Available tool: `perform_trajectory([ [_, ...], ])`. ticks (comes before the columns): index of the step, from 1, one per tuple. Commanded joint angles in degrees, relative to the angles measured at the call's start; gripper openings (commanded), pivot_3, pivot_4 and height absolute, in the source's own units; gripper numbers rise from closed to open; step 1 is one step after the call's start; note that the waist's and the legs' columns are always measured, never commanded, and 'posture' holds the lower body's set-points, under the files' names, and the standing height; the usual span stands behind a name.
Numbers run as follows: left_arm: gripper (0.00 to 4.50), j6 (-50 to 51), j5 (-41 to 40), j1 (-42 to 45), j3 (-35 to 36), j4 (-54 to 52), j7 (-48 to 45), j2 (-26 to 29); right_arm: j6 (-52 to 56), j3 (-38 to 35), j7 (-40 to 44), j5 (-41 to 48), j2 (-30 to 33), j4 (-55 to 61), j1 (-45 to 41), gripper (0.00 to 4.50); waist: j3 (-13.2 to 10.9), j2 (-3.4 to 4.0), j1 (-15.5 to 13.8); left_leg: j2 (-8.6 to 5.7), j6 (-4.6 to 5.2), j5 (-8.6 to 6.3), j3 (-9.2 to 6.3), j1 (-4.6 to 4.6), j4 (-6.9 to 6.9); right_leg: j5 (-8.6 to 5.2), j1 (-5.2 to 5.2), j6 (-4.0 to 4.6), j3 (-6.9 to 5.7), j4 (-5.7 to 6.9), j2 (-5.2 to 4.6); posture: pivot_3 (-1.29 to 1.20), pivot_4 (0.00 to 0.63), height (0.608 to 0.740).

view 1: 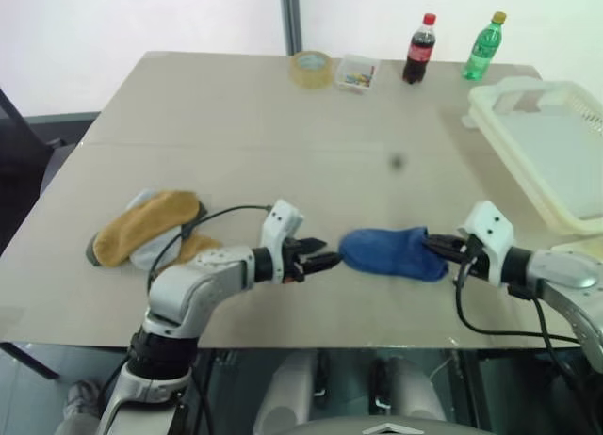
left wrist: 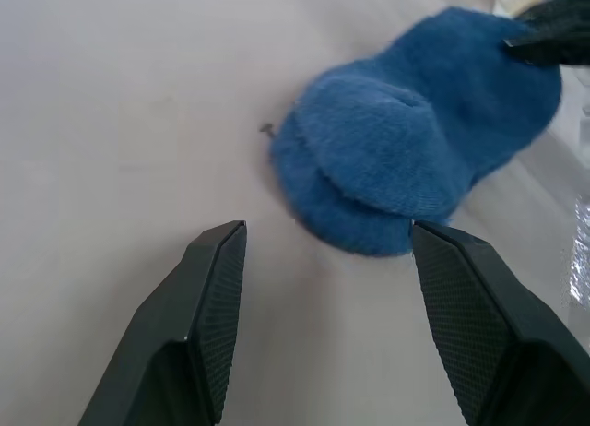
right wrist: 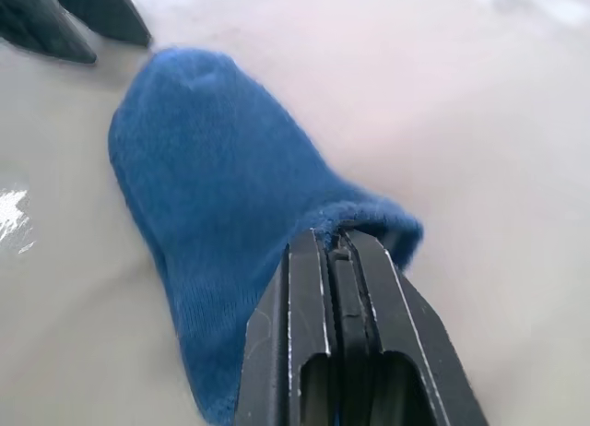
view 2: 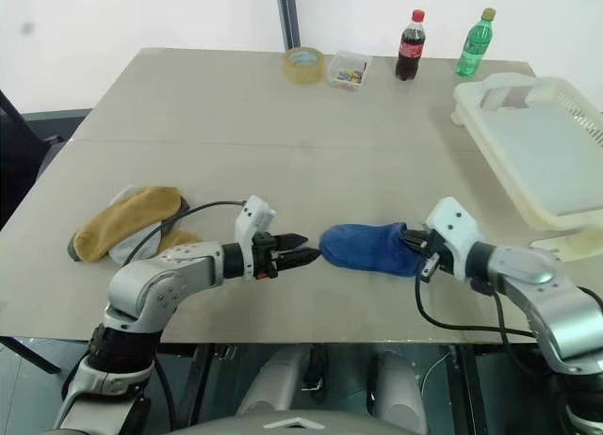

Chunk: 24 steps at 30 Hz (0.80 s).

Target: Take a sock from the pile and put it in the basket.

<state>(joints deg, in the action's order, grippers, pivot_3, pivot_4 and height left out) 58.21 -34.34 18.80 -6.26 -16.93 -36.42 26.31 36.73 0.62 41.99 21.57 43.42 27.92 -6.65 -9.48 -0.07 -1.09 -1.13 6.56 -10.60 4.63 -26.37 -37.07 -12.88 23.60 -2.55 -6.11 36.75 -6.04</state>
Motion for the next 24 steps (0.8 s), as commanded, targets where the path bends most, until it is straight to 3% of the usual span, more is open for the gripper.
perform_trajectory([
  [1, 2.98, -1.6, 1.5, 1.6, -3.2, 1.4, -1.4, -0.3, -2.0, 2.0, 1.3, -3.5, 2.4, -1.2, -1.1, 0.02, 0.0, 0.00, -0.2, 0.00, 0.00, 0.00, 0.00, 0.00, 0.01, 0.00, 0.00, 0.01, 0.00, -0.01, 0.00, 0.00, 0.150, 0.740],
  [5, 2.98, -2.1, 1.7, 2.5, -3.3, 2.4, -1.8, -0.7, -2.3, 0.3, 2.9, -3.3, 4.4, -1.0, 1.0, 0.02, 0.0, 0.00, -0.4, -0.03, 0.00, 0.00, 0.00, -0.01, 0.05, 0.10, 0.00, 0.17, -0.01, -0.04, -0.03, 0.00, 0.150, 0.740],
  [11, 2.98, -1.9, 1.6, 2.0, -2.9, 2.1, -2.8, 0.2, -2.3, -2.4, 2.0, -3.9, 5.6, 2.0, 3.9, 2.16, 0.0, 0.01, -0.4, -0.01, 0.00, 0.00, 0.00, -0.01, 0.06, 0.03, 0.00, 0.05, -0.02, -0.04, -0.03, 0.00, 0.150, 0.740],
  [15, 2.98, -1.2, 1.0, 1.9, -2.5, 1.5, -3.4, 1.0, -1.6, -10.0, 3.2, 2.8, 3.6, 5.2, 5.9, 2.16, 0.0, 0.02, -0.5, -0.02, 0.01, 0.00, 0.00, -0.01, 0.07, 0.01, 0.00, 0.02, -0.01, -0.06, -0.04, 0.00, 0.150, 0.740],
  [18, 2.98, -0.4, 0.7, 2.0, -2.8, 1.1, -4.0, 1.8, -2.0, -13.2, 4.6, 6.5, 2.8, 5.8, 6.4, 1.22, 0.0, 0.02, -0.4, 0.00, 0.01, 0.00, -0.01, -0.01, 0.08, 0.00, 0.00, 0.00, -0.01, -0.06, -0.03, 0.00, 0.150, 0.740],
  [21, 2.98, -0.2, 0.5, 2.0, -2.8, 0.8, -4.4, 2.2, -3.6, -11.3, 5.8, 6.8, 2.4, 5.7, 5.3, 0.06, 0.0, 0.02, -0.3, -0.01, 0.01, -0.01, 0.00, -0.01, 0.08, 0.00, 0.00, 0.01, -0.01, -0.06, -0.04, 0.00, 0.150, 0.740],
  [24, 2.98, 0.8, -0.2, 2.4, -2.7, 0.7, -4.5, 2.1, -5.7, -2.9, 4.1, 2.3, -0.9, 2.1, 1.5, 0.06, 0.0, 0.02, 0.1, 0.00, 0.02, -0.01, -0.01, 0.00, 0.08, 0.00, 0.00, 0.00, -0.01, -0.07, -0.04, 0.00, 0.150, 0.740],
])
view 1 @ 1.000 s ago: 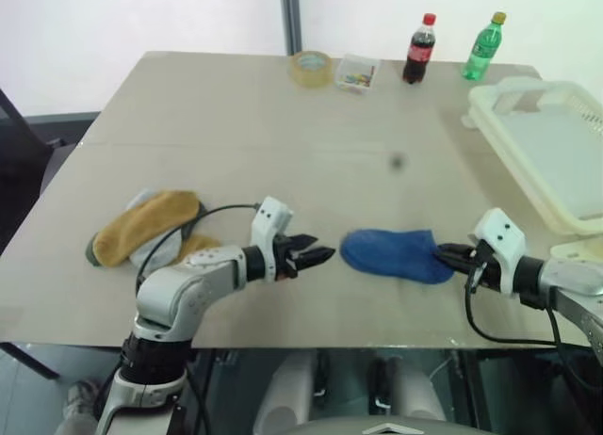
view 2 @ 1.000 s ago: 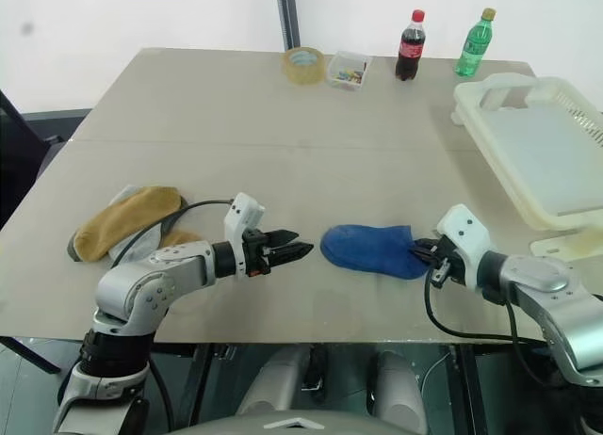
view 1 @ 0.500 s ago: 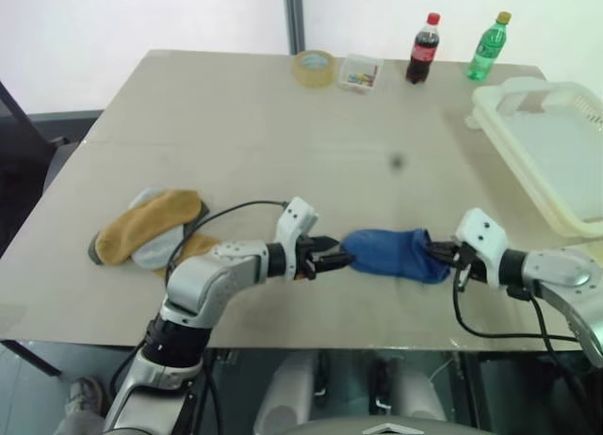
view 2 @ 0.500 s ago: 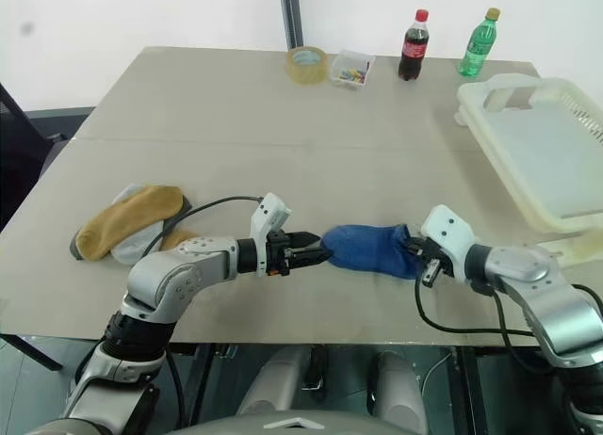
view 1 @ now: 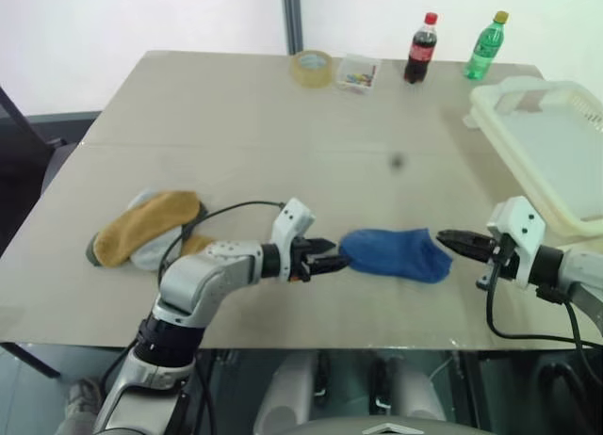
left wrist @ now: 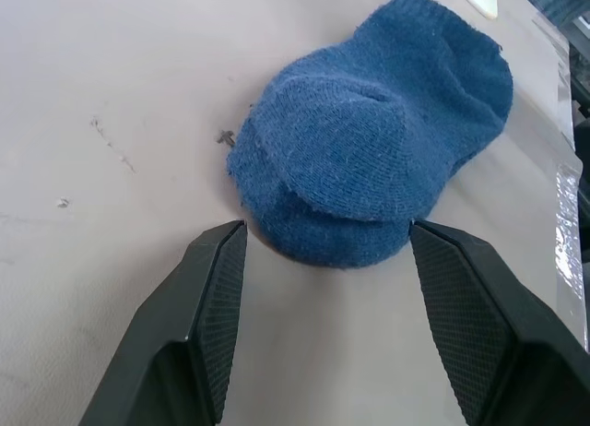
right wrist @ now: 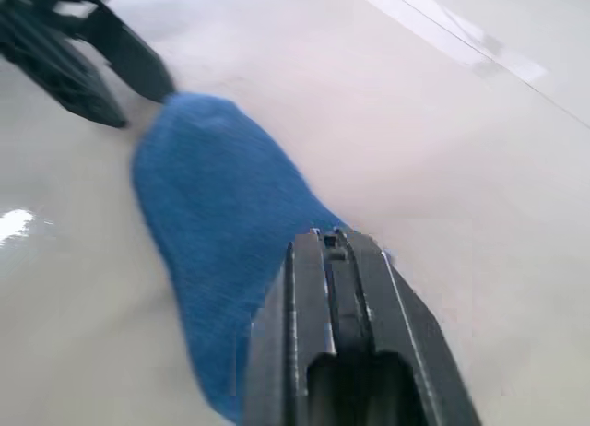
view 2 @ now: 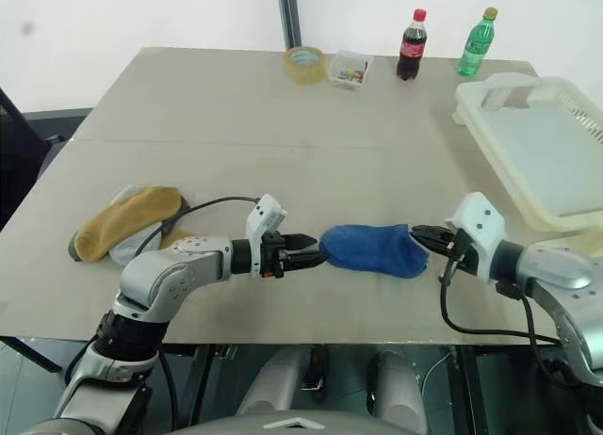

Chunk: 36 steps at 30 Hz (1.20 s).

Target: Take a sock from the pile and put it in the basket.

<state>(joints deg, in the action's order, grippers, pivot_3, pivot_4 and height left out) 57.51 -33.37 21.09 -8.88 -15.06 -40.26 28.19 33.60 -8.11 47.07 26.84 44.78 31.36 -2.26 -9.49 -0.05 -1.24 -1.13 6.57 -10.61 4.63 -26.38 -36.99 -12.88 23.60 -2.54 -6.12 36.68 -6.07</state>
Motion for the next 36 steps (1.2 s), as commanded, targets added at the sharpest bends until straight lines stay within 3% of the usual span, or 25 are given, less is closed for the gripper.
perform_trajectory([
  [1, 2.98, 2.0, -1.4, 0.4, -0.2, -1.2, -0.6, 0.0, -2.9, 8.3, -1.2, -4.6, -3.0, -3.0, -3.9, 0.06, 0.0, 0.01, 0.3, 0.00, 0.00, 0.00, 0.00, 0.02, 0.00, 0.00, -0.01, -0.01, 0.00, 0.00, 0.00, 0.00, 0.150, 0.740],
  [4, 2.98, 3.0, -1.3, 1.4, -1.9, -0.7, -0.6, -0.8, -5.8, 15.1, -1.0, -10.9, -4.0, -10.5, -5.8, 0.06, 0.0, 0.01, 0.1, -0.02, 0.00, 0.00, 0.00, 0.02, 0.00, 0.00, -0.01, 0.00, -0.01, 0.00, -0.01, 0.00, 0.150, 0.740],
  [8, 2.98, 2.9, -0.2, 3.4, -4.1, 1.4, -0.8, -2.5, -8.6, 18.6, 0.6, -14.1, -3.9, -15.4, -5.7, 0.06, 0.0, -0.01, -0.3, -0.13, 0.01, 0.00, 0.02, 0.00, 0.00, 0.05, -0.02, 0.09, 0.02, -0.01, -0.06, 0.00, 0.150, 0.740],
  [20, 2.98, -0.7, -2.7, 9.6, -5.3, 6.8, -9.6, -8.1, -7.7, 16.4, 0.2, -12.9, -4.6, -12.7, -4.7, 0.06, 0.0, 0.00, -0.4, -0.07, 0.00, 0.00, 0.00, 0.02, -0.07, 0.05, -0.04, 0.08, -0.03, 0.05, -0.01, 0.00, 0.150, 0.740],
  [30, 2.98, -9.8, 1.6, 14.0, -11.5, 12.2, -19.1, -10.2, -6.6, 12.8, -1.9, -11.7, -4.3, -7.5, -1.0, 0.06, 0.0, 0.00, -0.5, -0.07, 0.01, 0.00, 0.00, 0.01, -0.07, 0.06, -0.03, 0.10, -0.03, 0.05, -0.02, 0.00, 0.150, 0.740],
  [36, 2.98, -14.9, 4.2, 16.4, -13.5, 17.6, -21.6, -14.5, -6.7, 11.5, -4.3, -13.6, -3.2, -3.2, 1.8, 0.06, 0.0, -0.01, -0.9, -0.07, 0.02, 0.00, 0.00, 0.00, -0.08, 0.04, -0.03, 0.06, -0.02, 0.04, -0.03, 0.00, 0.150, 0.740],
])
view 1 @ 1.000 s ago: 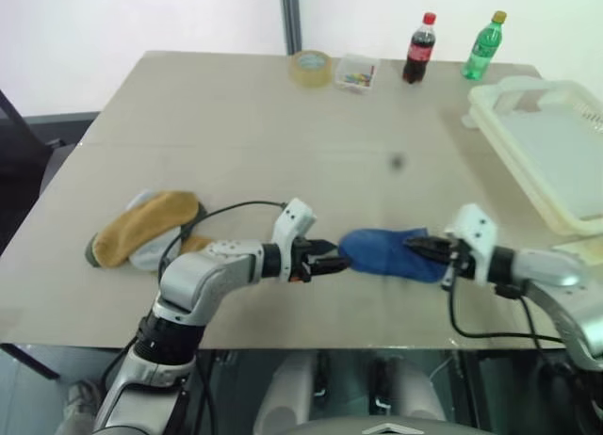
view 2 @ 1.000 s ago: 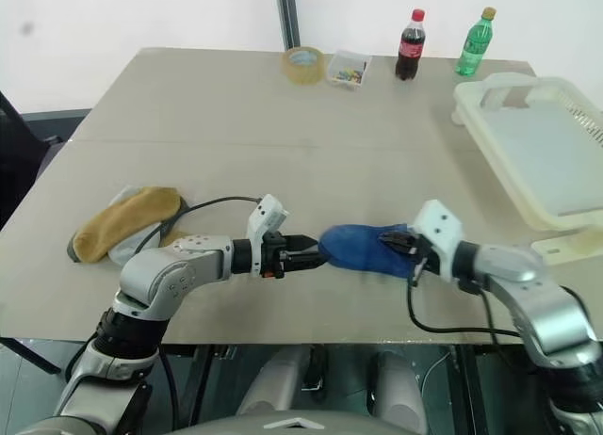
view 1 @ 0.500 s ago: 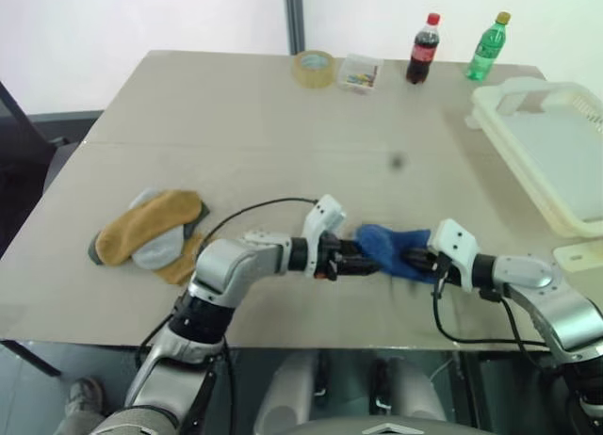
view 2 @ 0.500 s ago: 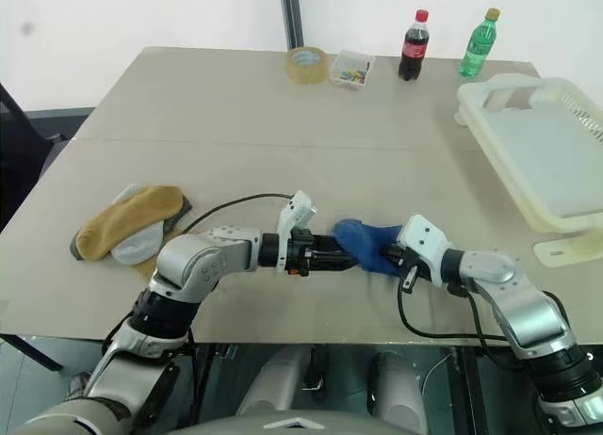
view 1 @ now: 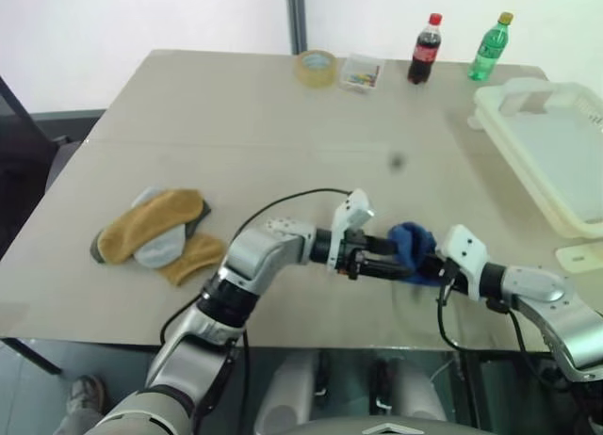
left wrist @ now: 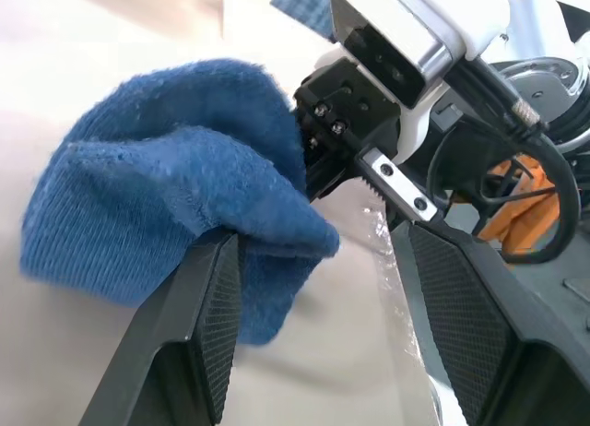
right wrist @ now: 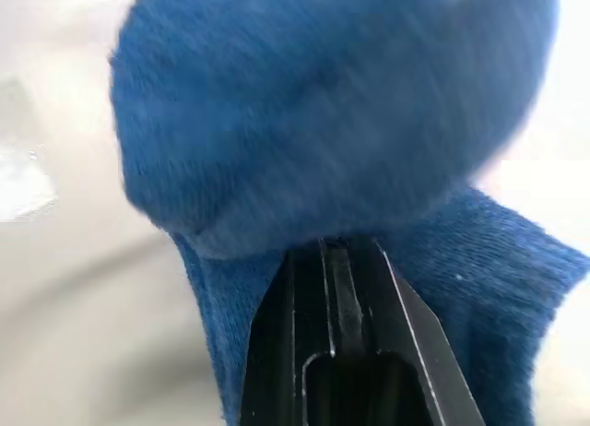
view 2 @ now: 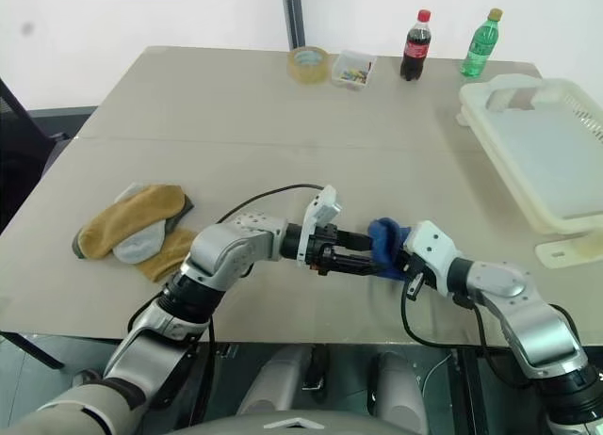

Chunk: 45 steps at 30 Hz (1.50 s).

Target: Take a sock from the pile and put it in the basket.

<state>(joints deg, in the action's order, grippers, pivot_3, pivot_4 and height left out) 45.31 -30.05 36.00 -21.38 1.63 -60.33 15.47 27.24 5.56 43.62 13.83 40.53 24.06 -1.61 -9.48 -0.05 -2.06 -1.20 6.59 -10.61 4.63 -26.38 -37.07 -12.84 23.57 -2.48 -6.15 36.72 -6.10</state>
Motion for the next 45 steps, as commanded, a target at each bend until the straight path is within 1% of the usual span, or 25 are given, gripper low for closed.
perform_trajectory([
  [1, 2.98, -3.4, 1.2, 1.8, -1.2, 1.6, -1.8, -2.5, -0.2, -2.4, -1.0, -0.7, 1.3, 5.0, 1.9, 0.06, 0.0, 0.00, -0.2, 0.00, 0.00, 0.00, 0.00, 0.00, 0.00, 0.00, 0.00, 0.00, 0.00, 0.00, 0.00, 0.00, 0.150, 0.740],
  [3, 2.98, -4.4, 1.8, 2.6, -1.3, 3.0, -1.7, -4.1, -0.6, -2.8, -1.5, -1.2, 1.7, 6.7, 3.4, 0.06, 0.0, 0.00, -0.3, 0.00, 0.01, 0.00, -0.01, -0.02, 0.00, 0.00, 0.01, 0.01, -0.01, 0.00, 0.00, 0.00, 0.150, 0.740],
  [8, 2.98, -6.0, 2.9, 3.4, -2.0, 4.0, -3.1, -5.2, -2.9, -2.4, -1.8, -4.7, 4.1, 9.8, 7.2, 0.06, 0.0, 0.00, -0.2, 0.01, 0.02, -0.01, -0.01, -0.03, -0.02, -0.03, 0.00, -0.05, -0.02, -0.01, 0.00, 0.00, 0.150, 0.740],
  [13, 2.98, -9.2, 5.6, 4.6, -3.2, 9.2, -4.5, -7.2, -4.4, -4.5, -3.3, -7.2, 4.7, 12.2, 8.8, 0.06, 0.0, 0.00, -0.2, 0.03, 0.03, -0.01, -0.01, -0.02, -0.06, -0.04, 0.00, -0.08, -0.04, 0.00, 0.02, 0.00, 0.150, 0.740],
  [17, 2.98, -12.4, 9.3, 6.0, -5.2, 17.0, -5.6, -9.6, -2.1, -8.7, -3.4, -4.8, 4.1, 16.5, 11.7, 0.06, 0.0, -0.01, -0.5, 0.02, 0.09, -0.05, -0.03, -0.09, -0.13, -0.05, -0.01, -0.09, -0.08, -0.02, 0.01, 0.00, 0.150, 0.740],
  [19, 2.98, -15.2, 11.2, 6.6, -6.0, 21.8, -6.7, -11.1, 1.0, -11.4, -4.2, -1.9, 2.5, 19.1, 12.9, 0.06, 0.0, -0.02, -0.5, 0.01, 0.12, -0.06, -0.03, -0.10, -0.13, -0.04, 0.00, -0.09, -0.08, -0.02, 0.02, 0.00, 0.150, 0.740],
  [21, 2.98, -20.2, 14.3, 7.1, -7.6, 26.6, -8.3, -12.3, 3.6, -13.4, -5.9, -0.4, 0.7, 20.7, 13.9, 0.06, 0.0, -0.02, -0.5, 0.03, 0.12, -0.06, -0.04, -0.11, -0.14, -0.04, 0.00, -0.09, -0.10, -0.02, 0.02, 0.00, 0.150, 0.740],
  [23, 2.98, -22.3, 15.5, 7.5, -7.9, 29.3, -9.7, -13.3, 5.8, -14.6, -6.5, 1.0, -0.2, 21.4, 14.0, 0.06, 0.0, -0.02, -0.5, 0.03, 0.14, -0.07, -0.06, -0.10, -0.15, -0.04, -0.02, -0.09, -0.13, -0.02, 0.02, 0.00, 0.150, 0.740],
  [24, 2.98, -23.6, 16.2, 7.6, -7.9, 30.1, -10.1, -13.4, 7.4, -15.1, -7.7, 2.0, -1.3, 21.6, 13.0, 0.27, 0.0, -0.02, -0.5, 0.03, 0.36, -0.21, -0.05, -0.11, -0.17, -0.04, -0.03, -0.09, -0.12, -0.02, 0.01, 0.00, 0.150, 0.740],
  [25, 2.98, -24.7, 16.7, 7.7, -7.7, 30.5, -10.5, -13.5, 8.6, -15.6, -8.7, 3.0, -2.3, 21.5, 11.8, 0.56, 0.0, -0.02, -0.4, 0.03, 0.39, -0.23, -0.05, -0.11, -0.19, -0.04, -0.03, -0.10, -0.12, -0.02, 0.01, 0.00, 0.150, 0.740],
  [26, 2.98, -25.5, 16.8, 7.7, -7.1, 30.2, -10.7, -13.4, 9.9, -15.8, -9.6, 4.1, -3.4, 21.2, 10.1, 1.05, 0.0, -0.02, -0.3, 0.03, 0.40, -0.24, -0.05, -0.11, -0.20, -0.04, -0.03, -0.10, -0.11, -0.02, 0.00, 0.00, 0.150, 0.740],
  [27, 2.98, -26.7, 16.8, 7.4, -6.4, 28.7, -11.2, -12.5, 11.6, -15.2, -11.3, 4.5, -4.8, 20.2, 7.6, 1.25, 0.0, -0.02, -0.2, 0.03, 0.40, -0.24, -0.05, -0.10, -0.20, -0.04, -0.02, -0.10, -0.11, -0.02, 0.00, 0.00, 0.150, 0.740],
  [29, 2.98, -28.7, 16.5, 6.4, -4.9, 25.3, -11.8, -11.0, 13.9, -13.4, -13.6, 4.2, -6.7, 17.6, 3.8, 2.10, 0.0, 0.02, 0.1, 0.05, 0.40, -0.24, -0.06, -0.11, -0.21, -0.04, -0.01, -0.10, -0.10, -0.01, 0.01, 0.00, 0.150, 0.740],
  [30, 2.98, -29.3, 16.2, 6.0, -4.3, 23.7, -11.7, -10.4, 14.5, -12.3, -13.8, 4.1, -7.2, 16.4, 2.6, 2.61, 0.0, 0.02, 0.0, 0.05, 0.40, -0.24, -0.06, -0.10, -0.21, -0.03, 0.00, -0.08, -0.10, 0.00, 0.01, 0.00, 0.150, 0.740],
  [31, 2.98, -29.4, 16.1, 5.7, -3.9, 22.7, -11.6, -10.3, 14.8, -11.7, -13.7, 4.2, -7.4, 15.7, 2.1, 2.90, 0.0, 0.02, 0.0, 0.05, 0.40, -0.24, -0.06, -0.10, -0.21, -0.03, 0.00, -0.08, -0.11, 0.01, 0.02, 0.00, 0.150, 0.740],
  [32, 2.98, -30.0, 16.2, 5.3, -3.3, 20.8, -11.1, -9.6, 15.1, -10.6, -14.2, 3.5, -7.8, 13.7, 1.2, 2.90, 0.0, 0.01, -0.1, 0.05, 0.39, -0.23, -0.07, -0.11, -0.20, 0.01, 0.00, 0.01, -0.13, 0.01, 0.02, 0.00, 0.150, 0.740],
  [35, 2.98, -27.1, 13.8, 3.9, 0.4, 12.0, -9.6, -6.5, 15.9, -7.4, -13.2, 2.6, -7.0, 8.2, 0.7, 2.90, 0.0, 0.04, 0.1, 0.01, 0.26, -0.14, -0.06, -0.20, -0.21, 0.09, 0.03, 0.13, -0.12, -0.03, 0.01, 0.00, 0.150, 0.740],
  [39, 2.98, -22.6, 11.1, 0.5, 3.9, 0.9, -10.1, 0.6, 16.0, -6.2, -10.4, 2.2, -3.7, 3.3, 1.6, 2.90, 0.0, 0.12, 0.1, 0.00, 0.28, -0.16, -0.03, -0.21, -0.24, 0.09, 0.02, 0.13, -0.11, -0.03, 0.01, 0.00, 0.150, 0.740],
  [42, 2.98, -21.7, 11.0, -2.0, 4.6, -3.1, -9.3, 4.4, 18.6, -3.8, -6.9, 3.6, -0.8, 2.1, 2.0, 2.90, 0.1, 0.22, 0.1, 0.02, 0.27, -0.15, -0.04, -0.14, -0.24, 0.08, -0.04, 0.13, -0.12, -0.03, 0.02, 0.00, 0.150, 0.740],
  [45, 2.98, -21.3, 11.3, -3.5, 4.8, -5.0, -8.4, 6.2, 21.0, -1.2, -3.8, 5.4, 0.8, 1.2, 0.5, 2.90, 0.1, 0.18, -0.2, 0.00, 0.28, -0.16, -0.08, -0.11, -0.28, 0.00, -0.09, 0.00, -0.15, -0.03, 0.02, 0.00, 0.150, 0.740],
])
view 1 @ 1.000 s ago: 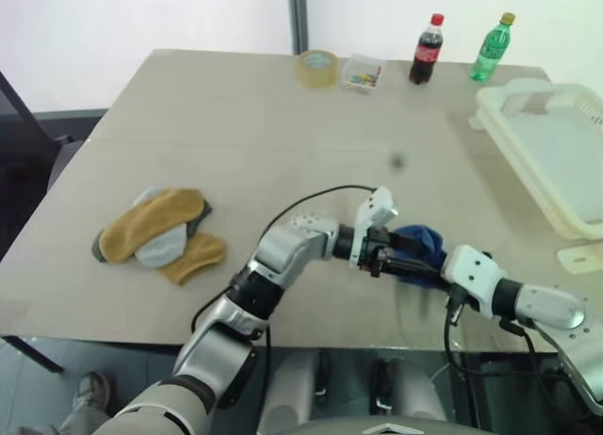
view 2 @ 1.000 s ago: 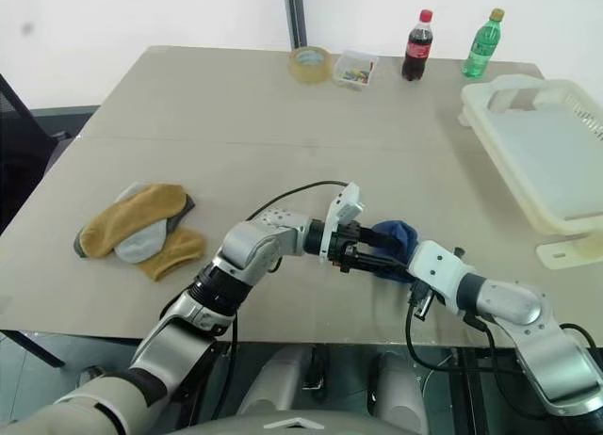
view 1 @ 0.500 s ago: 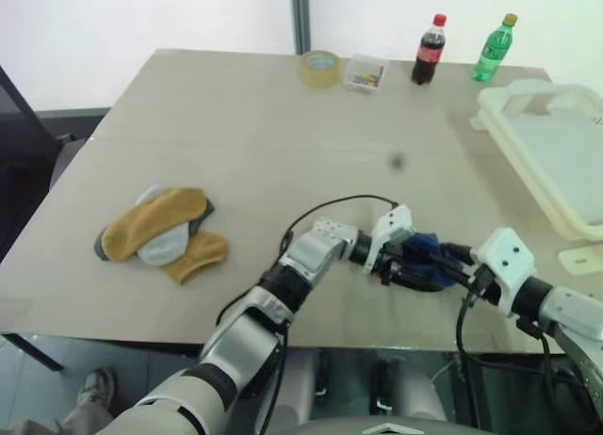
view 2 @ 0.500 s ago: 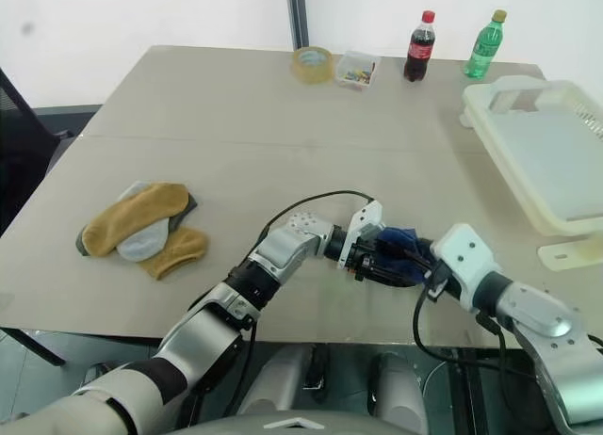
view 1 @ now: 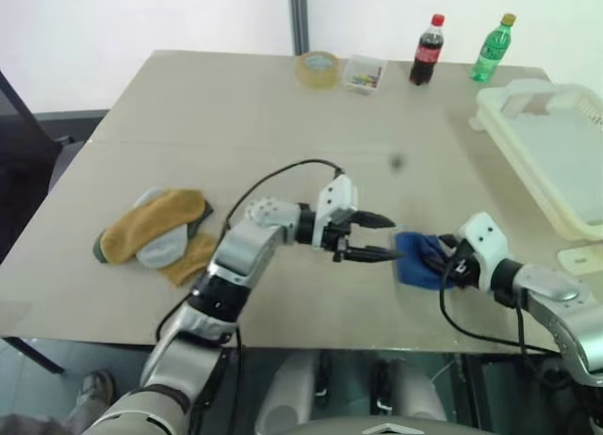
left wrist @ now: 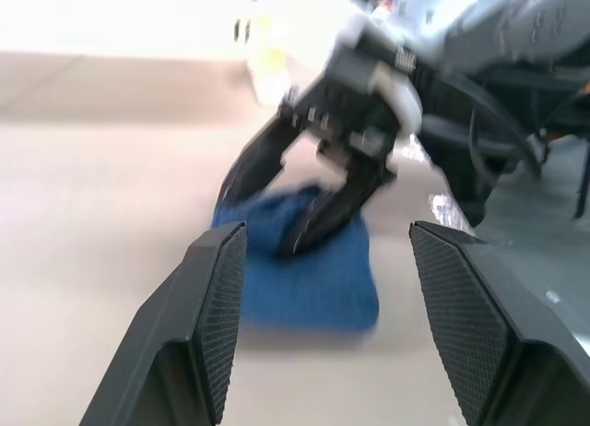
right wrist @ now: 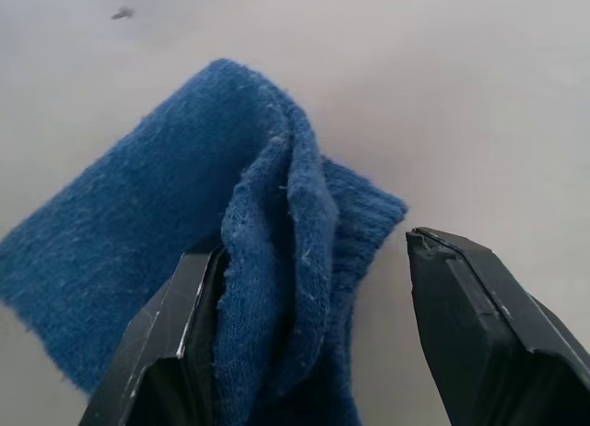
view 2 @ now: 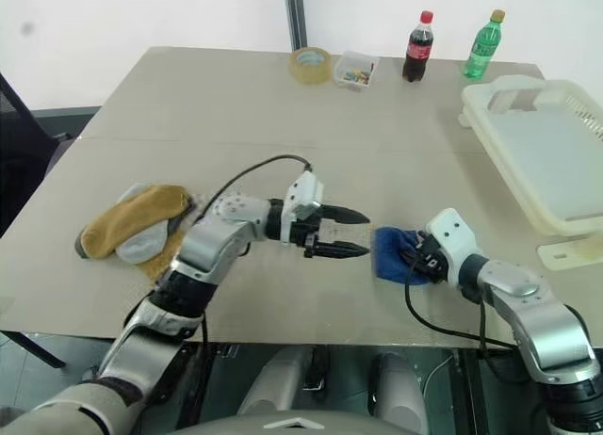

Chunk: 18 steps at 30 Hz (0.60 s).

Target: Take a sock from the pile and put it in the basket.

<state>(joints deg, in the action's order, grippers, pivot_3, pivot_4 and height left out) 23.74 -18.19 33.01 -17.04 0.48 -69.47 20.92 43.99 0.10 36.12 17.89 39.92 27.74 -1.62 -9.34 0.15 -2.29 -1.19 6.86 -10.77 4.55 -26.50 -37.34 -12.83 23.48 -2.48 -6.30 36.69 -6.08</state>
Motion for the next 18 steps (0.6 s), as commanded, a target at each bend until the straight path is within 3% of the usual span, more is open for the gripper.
perform_trajectory([
  [1, 2.98, 0.5, -0.6, -0.8, 0.5, -4.1, 1.4, 0.8, 4.1, 5.5, 4.9, 1.4, 1.8, -3.3, -0.2, 2.90, 0.0, -0.03, 0.0, 0.00, 0.00, 0.00, 0.00, 0.00, -0.02, -0.01, 0.00, -0.02, 0.01, 0.00, 0.00, 0.00, 0.150, 0.740],
  [4, 2.98, 0.7, -0.6, -1.5, 0.8, -4.6, 3.3, 0.5, 3.0, 7.8, 6.3, 0.9, 1.4, -6.4, -2.6, 2.09, 0.1, -0.11, 0.2, 0.00, 0.00, 0.00, 0.00, 0.01, -0.02, 0.00, 0.00, -0.01, 0.02, 0.00, 0.00, 0.00, 0.150, 0.740],
  [9, 2.98, 0.6, -0.8, -1.8, 1.3, -5.2, 4.4, 1.1, 3.3, 7.7, 8.1, 2.3, 0.4, -7.9, -5.2, 0.06, 0.2, -0.25, 1.0, 0.08, 0.00, -0.01, 0.00, 0.15, -0.01, -0.01, -0.11, -0.02, 0.02, 0.01, 0.06, 0.00, 0.150, 0.740],
  [16, 2.98, -1.2, -0.6, -2.4, 1.5, -4.4, 7.9, -1.6, 3.6, -6.1, -1.1, 7.8, -9.7, -12.8, -11.6, 0.06, 0.1, -0.17, 1.6, 0.11, 0.15, -0.11, 0.02, 0.47, 0.07, -0.03, -0.33, -0.06, 0.10, 0.01, 0.05, 0.00, 0.150, 0.740],
  [18, 2.98, -3.1, 0.2, -1.3, 2.1, -2.7, 11.5, -5.0, 2.2, -14.7, -8.6, 10.0, -13.9, -17.9, -19.3, 0.06, 0.0, -0.09, 1.5, 0.08, 0.09, -0.07, 0.09, 0.46, 0.06, -0.01, -0.29, -0.06, 0.15, 0.05, 0.01, 0.00, 0.150, 0.740],
])
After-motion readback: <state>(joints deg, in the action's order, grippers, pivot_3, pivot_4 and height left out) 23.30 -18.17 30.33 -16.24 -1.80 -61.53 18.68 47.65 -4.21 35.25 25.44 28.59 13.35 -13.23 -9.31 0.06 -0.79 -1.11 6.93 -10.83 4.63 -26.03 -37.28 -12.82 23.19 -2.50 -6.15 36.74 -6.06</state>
